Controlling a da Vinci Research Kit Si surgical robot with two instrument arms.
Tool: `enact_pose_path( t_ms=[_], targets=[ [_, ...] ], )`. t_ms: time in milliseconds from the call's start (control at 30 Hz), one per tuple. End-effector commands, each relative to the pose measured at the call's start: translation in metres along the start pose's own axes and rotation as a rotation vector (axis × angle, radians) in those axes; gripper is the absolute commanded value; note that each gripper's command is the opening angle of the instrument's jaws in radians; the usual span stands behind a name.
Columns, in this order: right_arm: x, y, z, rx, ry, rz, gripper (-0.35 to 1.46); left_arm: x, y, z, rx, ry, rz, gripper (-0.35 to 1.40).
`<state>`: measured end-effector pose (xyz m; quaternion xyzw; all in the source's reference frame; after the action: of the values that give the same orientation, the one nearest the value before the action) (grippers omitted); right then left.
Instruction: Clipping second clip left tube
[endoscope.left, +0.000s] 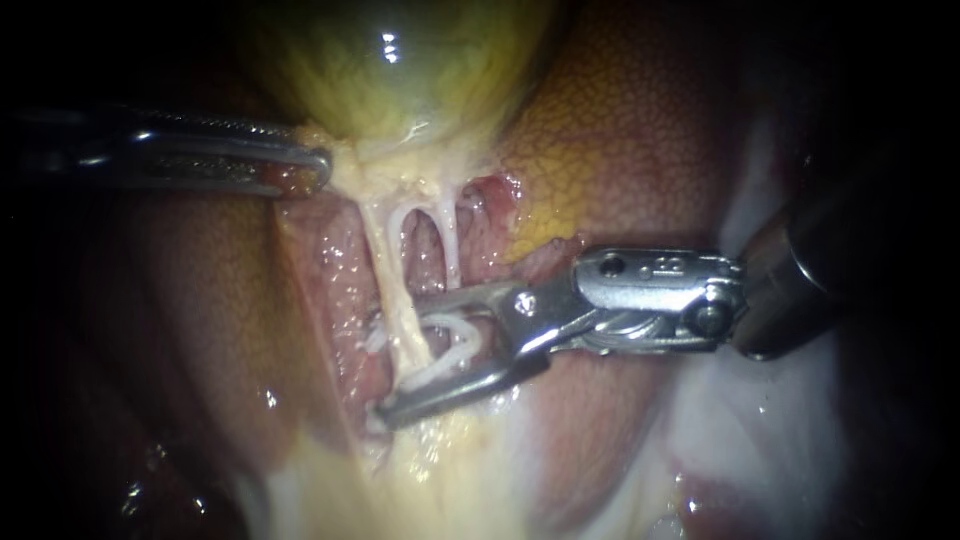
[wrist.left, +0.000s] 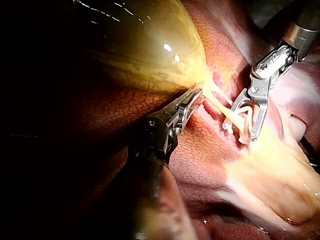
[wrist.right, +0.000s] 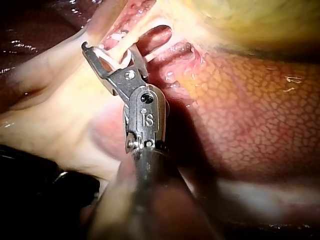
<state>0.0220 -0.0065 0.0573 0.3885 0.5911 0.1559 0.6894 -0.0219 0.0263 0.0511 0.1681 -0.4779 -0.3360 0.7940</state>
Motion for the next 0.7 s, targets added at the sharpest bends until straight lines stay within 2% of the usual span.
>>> enact_pose_path(
  t_ms=[33, 267, 367, 700],
  targets=[
    [0.0004, -0.0004, 0.0000, 0.012, 0.003, -0.004, 0.47, 0.0000, 0.0000, 0.0000, 0.000, 0.000, 0.000, -0.35],
    [0.0016, -0.0027, 0.0007, 0.071, 0.011, 0.002, 0.45, 0.0000, 0.0000, 0.0000, 0.000, 0.000, 0.000, -0.35],
    [0.0022, -0.0032, 0.0010, 0.071, 0.012, 0.016, 0.42, 0.0000, 0.0000, 0.0000, 0.000, 0.000, 0.000, -0.35],
    [0.0035, -0.0029, 0.0012, 0.040, 0.024, 0.095, 0.22, 0.0000, 0.0000, 0.0000, 0.000, 0.000, 0.000, -0.35]
  ],
)
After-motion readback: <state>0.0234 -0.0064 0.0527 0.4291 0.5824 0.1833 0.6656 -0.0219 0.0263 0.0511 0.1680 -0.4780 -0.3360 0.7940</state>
